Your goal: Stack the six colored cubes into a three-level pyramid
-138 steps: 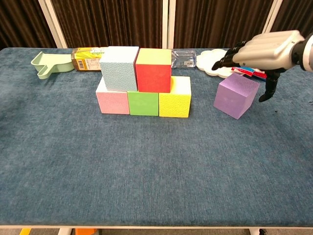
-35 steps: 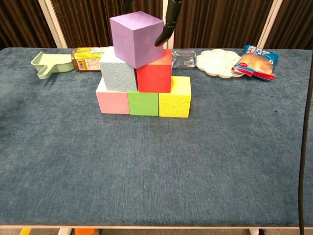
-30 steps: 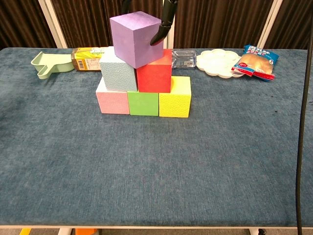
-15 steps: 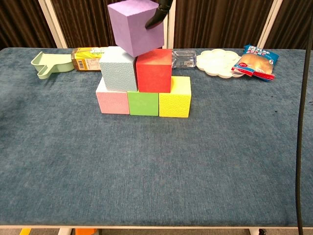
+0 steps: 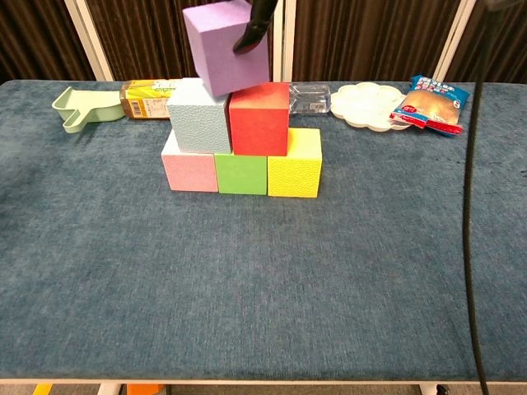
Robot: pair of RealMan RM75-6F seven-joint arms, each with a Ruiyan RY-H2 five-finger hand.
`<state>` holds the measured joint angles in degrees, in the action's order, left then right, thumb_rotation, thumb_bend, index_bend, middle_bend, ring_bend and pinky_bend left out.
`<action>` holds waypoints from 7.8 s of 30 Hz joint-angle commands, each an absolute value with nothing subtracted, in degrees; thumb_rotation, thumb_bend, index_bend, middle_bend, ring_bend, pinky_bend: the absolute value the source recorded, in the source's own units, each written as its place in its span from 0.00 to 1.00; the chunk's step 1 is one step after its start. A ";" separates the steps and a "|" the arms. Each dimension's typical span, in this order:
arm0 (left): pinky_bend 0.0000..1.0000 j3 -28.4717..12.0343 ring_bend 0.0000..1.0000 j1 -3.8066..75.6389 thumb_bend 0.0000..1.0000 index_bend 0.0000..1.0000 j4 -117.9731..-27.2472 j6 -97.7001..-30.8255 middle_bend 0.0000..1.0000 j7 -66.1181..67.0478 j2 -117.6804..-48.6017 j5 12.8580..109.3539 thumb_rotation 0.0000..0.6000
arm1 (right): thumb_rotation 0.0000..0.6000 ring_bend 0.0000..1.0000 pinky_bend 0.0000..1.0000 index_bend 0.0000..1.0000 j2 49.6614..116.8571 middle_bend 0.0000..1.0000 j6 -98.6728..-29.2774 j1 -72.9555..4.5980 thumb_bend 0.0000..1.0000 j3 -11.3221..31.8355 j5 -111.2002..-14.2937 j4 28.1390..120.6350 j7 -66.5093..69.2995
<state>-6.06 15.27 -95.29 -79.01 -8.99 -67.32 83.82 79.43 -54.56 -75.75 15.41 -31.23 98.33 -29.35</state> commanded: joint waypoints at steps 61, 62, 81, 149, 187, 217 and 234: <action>0.08 -6.45 0.09 15.21 0.09 0.12 -95.61 -78.84 0.09 -8.70 -67.37 83.33 1.00 | 1.00 0.00 0.00 0.19 73.61 0.35 -35.49 -74.60 0.08 15.91 -50.09 90.40 -13.65; 0.08 -6.45 0.09 15.22 0.09 0.13 -95.60 -78.84 0.09 -8.71 -67.37 83.37 1.00 | 1.00 0.00 0.00 0.19 73.54 0.36 -36.47 -74.80 0.08 15.63 -48.75 90.93 -14.65; 0.08 -6.06 0.09 14.99 0.09 0.13 -94.39 -79.22 0.09 -10.12 -67.84 84.11 1.00 | 1.00 0.02 0.00 0.19 76.87 0.38 -51.70 -80.75 0.07 14.50 -21.30 99.46 -29.48; 0.08 -6.26 0.09 15.43 0.09 0.13 -93.22 -78.90 0.08 -11.03 -68.47 84.10 1.00 | 1.00 0.01 0.00 0.13 76.96 0.35 -51.97 -79.50 0.06 15.59 -20.06 99.32 -29.92; 0.08 -5.99 0.09 15.48 0.09 0.13 -91.56 -78.95 0.08 -12.31 -69.14 84.53 1.00 | 1.00 0.00 0.00 0.01 78.33 0.20 -54.59 -81.28 0.05 16.26 -14.08 100.74 -34.28; 0.08 -2.99 0.08 26.86 0.14 0.20 -82.01 -62.35 0.11 -8.02 -73.70 88.38 1.00 | 1.00 0.00 0.00 0.00 56.41 0.17 -31.95 -47.43 0.26 19.61 -48.29 109.48 14.22; 0.06 -3.41 0.03 32.11 0.18 0.14 -80.85 -56.85 0.05 -4.13 -78.27 86.27 1.00 | 1.00 0.00 0.00 0.00 64.05 0.17 -18.03 -44.69 0.28 22.65 -59.42 100.00 30.68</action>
